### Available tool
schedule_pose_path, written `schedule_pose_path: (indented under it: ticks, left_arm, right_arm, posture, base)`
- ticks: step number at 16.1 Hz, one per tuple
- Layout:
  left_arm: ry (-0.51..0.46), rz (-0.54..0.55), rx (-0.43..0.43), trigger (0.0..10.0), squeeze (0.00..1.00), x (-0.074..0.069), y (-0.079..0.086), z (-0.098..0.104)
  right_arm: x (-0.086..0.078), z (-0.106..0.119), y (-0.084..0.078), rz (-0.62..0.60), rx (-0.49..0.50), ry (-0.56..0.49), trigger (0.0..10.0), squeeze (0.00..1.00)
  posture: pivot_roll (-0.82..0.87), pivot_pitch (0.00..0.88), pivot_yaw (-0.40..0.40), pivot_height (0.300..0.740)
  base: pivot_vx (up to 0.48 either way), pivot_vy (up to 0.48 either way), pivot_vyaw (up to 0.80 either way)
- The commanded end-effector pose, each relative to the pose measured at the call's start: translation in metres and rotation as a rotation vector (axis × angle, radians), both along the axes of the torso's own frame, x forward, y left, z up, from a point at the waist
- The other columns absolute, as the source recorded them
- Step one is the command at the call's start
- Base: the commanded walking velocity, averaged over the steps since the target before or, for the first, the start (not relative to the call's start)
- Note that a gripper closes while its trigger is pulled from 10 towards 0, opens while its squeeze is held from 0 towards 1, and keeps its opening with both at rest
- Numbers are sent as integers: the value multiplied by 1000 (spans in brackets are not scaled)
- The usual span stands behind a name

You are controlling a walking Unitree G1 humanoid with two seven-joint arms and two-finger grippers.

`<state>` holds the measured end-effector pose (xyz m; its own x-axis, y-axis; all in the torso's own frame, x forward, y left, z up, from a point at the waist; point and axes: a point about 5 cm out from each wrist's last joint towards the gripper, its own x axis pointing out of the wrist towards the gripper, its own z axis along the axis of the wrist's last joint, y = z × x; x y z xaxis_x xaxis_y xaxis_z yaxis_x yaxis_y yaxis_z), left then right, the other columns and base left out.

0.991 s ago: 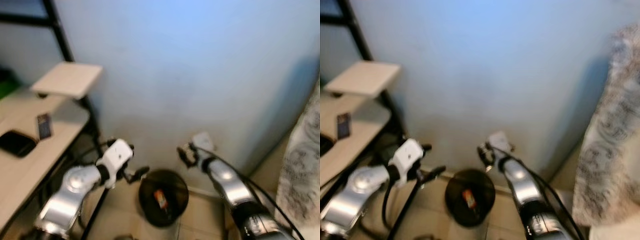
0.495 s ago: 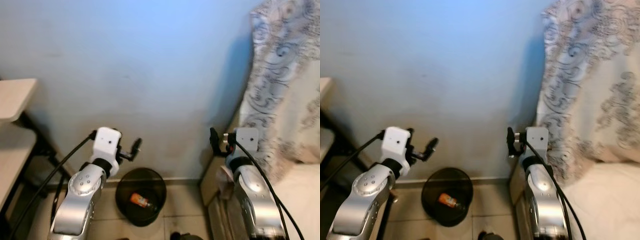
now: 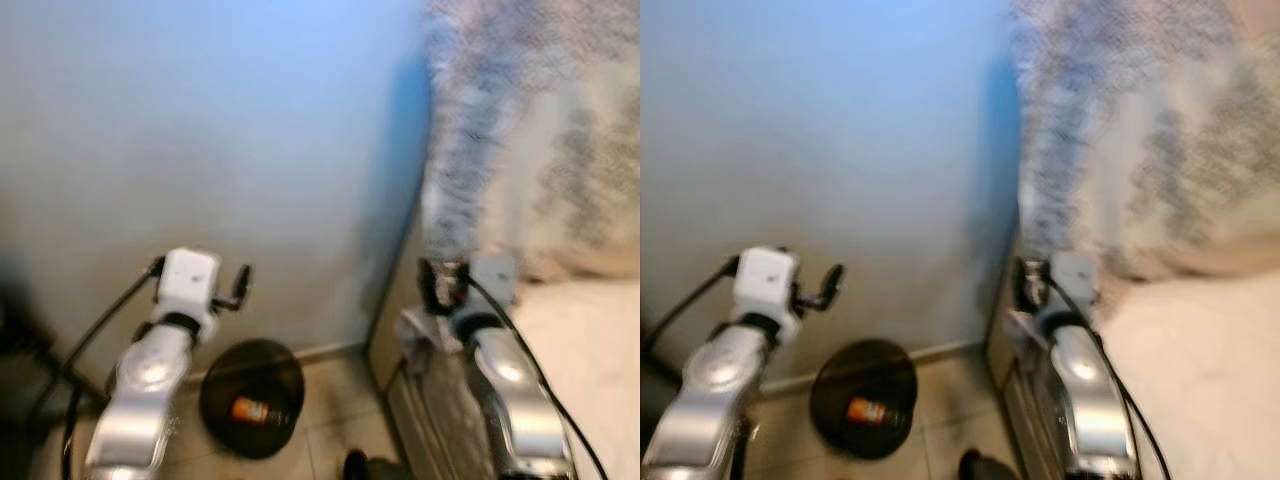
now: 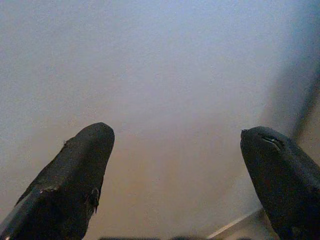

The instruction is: Clean up the room

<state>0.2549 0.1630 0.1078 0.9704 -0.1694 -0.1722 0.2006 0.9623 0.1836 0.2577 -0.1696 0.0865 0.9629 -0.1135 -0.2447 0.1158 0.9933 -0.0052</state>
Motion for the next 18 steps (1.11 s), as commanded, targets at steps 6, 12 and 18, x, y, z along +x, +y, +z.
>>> schedule_pose_path:
  ticks: [6,12,18]
  left_arm:
    - [0,-8,30,10000,0,2,-1,0]
    - [-14,-5,46,10000,0,6,5,6]
    - [-18,-4,47,10000,0,9,3,7]
  right_arm:
    - [4,11,4,5,8,-32,10000,1000]
    - [3,11,10,-2,42,-26,10000,1000]
    - [5,13,12,-2,59,-36,10000,1000]
  posture:
    - [150,0,-16,740]
    - [152,0,0,740]
    - [160,0,-3,740]
  base:
    - [0,0,-800]
    - [0,0,-796]
    - [0,0,-788]
